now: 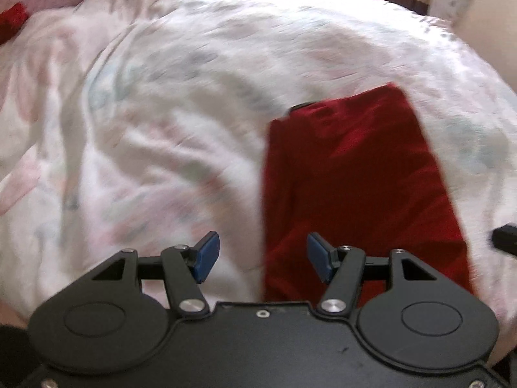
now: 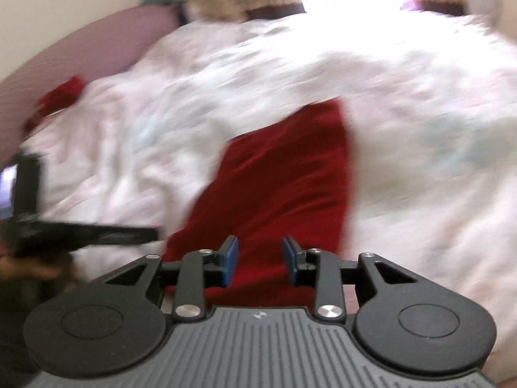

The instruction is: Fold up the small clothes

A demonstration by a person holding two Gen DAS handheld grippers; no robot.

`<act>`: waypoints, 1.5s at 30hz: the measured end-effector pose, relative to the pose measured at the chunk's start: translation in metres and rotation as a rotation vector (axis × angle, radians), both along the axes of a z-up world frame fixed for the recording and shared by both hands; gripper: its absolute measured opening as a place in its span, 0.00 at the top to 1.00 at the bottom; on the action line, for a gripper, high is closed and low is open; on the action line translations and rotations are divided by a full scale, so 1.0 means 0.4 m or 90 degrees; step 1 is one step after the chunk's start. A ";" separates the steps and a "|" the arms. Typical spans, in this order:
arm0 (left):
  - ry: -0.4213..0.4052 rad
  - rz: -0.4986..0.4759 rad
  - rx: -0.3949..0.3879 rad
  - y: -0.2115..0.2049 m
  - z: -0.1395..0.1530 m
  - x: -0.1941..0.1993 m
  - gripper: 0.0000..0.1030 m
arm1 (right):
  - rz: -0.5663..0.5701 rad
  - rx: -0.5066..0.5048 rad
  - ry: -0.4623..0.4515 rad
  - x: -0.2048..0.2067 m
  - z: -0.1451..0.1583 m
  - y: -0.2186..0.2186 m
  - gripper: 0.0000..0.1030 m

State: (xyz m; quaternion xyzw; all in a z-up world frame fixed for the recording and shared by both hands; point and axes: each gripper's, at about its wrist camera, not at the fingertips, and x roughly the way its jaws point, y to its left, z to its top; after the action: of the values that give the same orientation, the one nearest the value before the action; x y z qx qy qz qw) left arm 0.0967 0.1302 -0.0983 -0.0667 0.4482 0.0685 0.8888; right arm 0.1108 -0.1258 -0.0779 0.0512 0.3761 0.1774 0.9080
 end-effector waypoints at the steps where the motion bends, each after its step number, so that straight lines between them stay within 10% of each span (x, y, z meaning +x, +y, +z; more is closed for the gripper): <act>1: -0.001 -0.013 -0.001 -0.012 -0.001 0.009 0.40 | -0.026 -0.011 -0.005 0.009 -0.003 -0.017 0.61; 6: 0.107 -0.052 0.049 -0.071 -0.113 0.056 0.40 | -0.064 0.001 0.052 0.061 -0.063 -0.063 0.61; 11: 0.087 -0.039 -0.002 -0.053 -0.128 0.043 0.50 | -0.059 0.000 0.097 0.068 -0.122 -0.060 0.60; 13: 0.077 -0.022 -0.010 -0.042 -0.111 0.037 0.88 | -0.065 0.000 0.107 0.065 -0.133 -0.061 0.59; 16: 0.057 -0.006 -0.018 -0.035 -0.081 0.013 0.95 | -0.063 0.007 0.106 0.058 -0.129 -0.069 0.58; 26: 0.116 0.004 0.068 -0.060 -0.158 -0.012 0.93 | -0.054 0.010 0.095 0.060 -0.107 -0.083 0.58; 30: 0.113 0.014 0.114 -0.082 -0.128 0.002 0.66 | -0.051 0.012 0.119 0.089 -0.139 -0.075 0.56; 37: 0.055 -0.016 0.107 -0.113 -0.020 0.037 0.47 | -0.025 -0.005 0.045 0.104 -0.066 -0.039 0.59; 45: 0.083 -0.022 0.073 -0.119 -0.083 0.246 0.46 | -0.030 0.000 0.070 0.140 -0.097 -0.038 0.60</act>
State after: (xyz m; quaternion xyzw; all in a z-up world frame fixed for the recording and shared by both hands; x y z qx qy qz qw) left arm 0.1951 0.0827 -0.1316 -0.0038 0.5013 0.0829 0.8613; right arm 0.1666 -0.1412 -0.1167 0.0700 0.4243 0.1527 0.8898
